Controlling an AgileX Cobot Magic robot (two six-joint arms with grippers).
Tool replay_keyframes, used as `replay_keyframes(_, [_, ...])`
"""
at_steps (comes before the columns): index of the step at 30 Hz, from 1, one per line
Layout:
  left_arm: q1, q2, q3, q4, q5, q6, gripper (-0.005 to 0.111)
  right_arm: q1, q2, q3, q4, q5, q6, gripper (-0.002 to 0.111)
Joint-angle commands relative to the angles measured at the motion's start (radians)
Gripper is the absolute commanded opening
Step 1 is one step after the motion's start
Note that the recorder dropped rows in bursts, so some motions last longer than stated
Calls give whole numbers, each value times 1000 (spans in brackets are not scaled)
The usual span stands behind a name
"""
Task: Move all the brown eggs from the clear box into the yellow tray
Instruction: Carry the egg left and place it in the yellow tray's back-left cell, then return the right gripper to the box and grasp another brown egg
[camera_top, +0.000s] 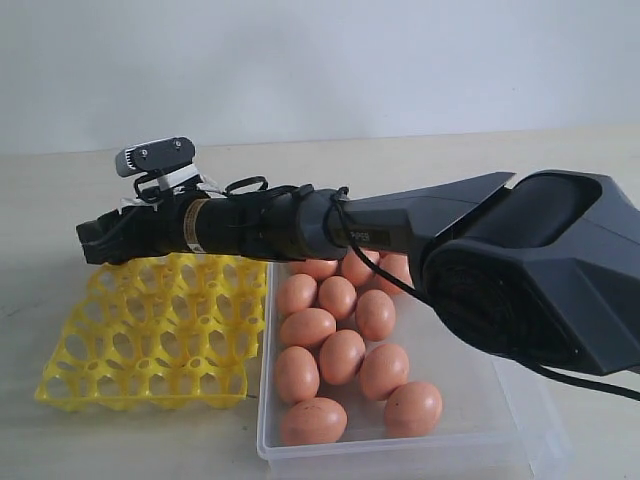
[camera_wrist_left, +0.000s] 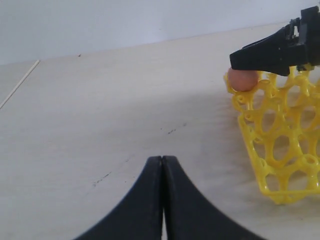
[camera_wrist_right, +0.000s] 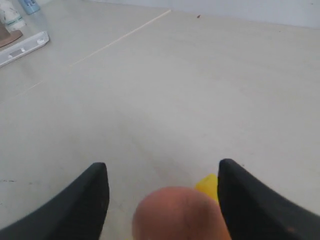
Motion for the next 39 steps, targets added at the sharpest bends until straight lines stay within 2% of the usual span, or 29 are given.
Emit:
replay_keyframes(1, [-6, -6, -4, -2, -9, -5, 0, 1, -54, -8, 8, 66, -3, 62])
replay_keyframes(3, [-6, -6, -4, -2, -9, -5, 0, 1, -122, -3, -7, 182, 57, 52])
replay_keyframes(5, [-6, -6, -4, -2, -9, -5, 0, 1, -276, 85, -7, 314, 74, 22])
replay_keyframes(8, [-6, -6, -4, -2, -9, -5, 0, 1, -419, 216, 10, 453, 3, 0])
replay_keyframes(9, [-6, -6, -4, -2, -9, -5, 0, 1, -475, 271, 46, 524, -73, 0])
replay_keyframes(11, [-6, -6, -4, -2, -9, -5, 0, 1, -629, 413, 293, 844, -449, 0])
replay_keyframes(12, [-6, -6, -4, -2, -9, -5, 0, 1, -694, 455, 439, 1064, -661, 0])
replay_keyframes(14, [-6, -6, -4, -2, -9, -5, 0, 1, -738, 491, 528, 1267, -750, 0])
replay_keyframes(16, [-6, -6, -4, -2, -9, -5, 0, -2, -777, 525, 547, 1363, -773, 0])
replay_keyframes(19, [-6, -6, -4, -2, -9, -5, 0, -4, -835, 596, 542, 1365, -714, 0])
replay_keyframes(22, [-6, -6, -4, -2, -9, -5, 0, -47, -886, 704, 582, 1272, -629, 0])
replay_keyframes(28, [-6, -6, -4, -2, -9, -5, 0, -152, -911, 841, 719, 1069, -625, 3])
replay_keyframes(32, [-6, -6, -4, -2, -9, -5, 0, -201, -885, 848, 763, 1055, -635, 18])
replay_keyframes(37, [-6, -6, -4, -2, -9, -5, 0, -228, -844, 848, 857, 944, -638, 48])
replay_keyframes(39, [-6, -6, -4, -2, -9, -5, 0, -228, -823, 848, 869, 900, -643, 56])
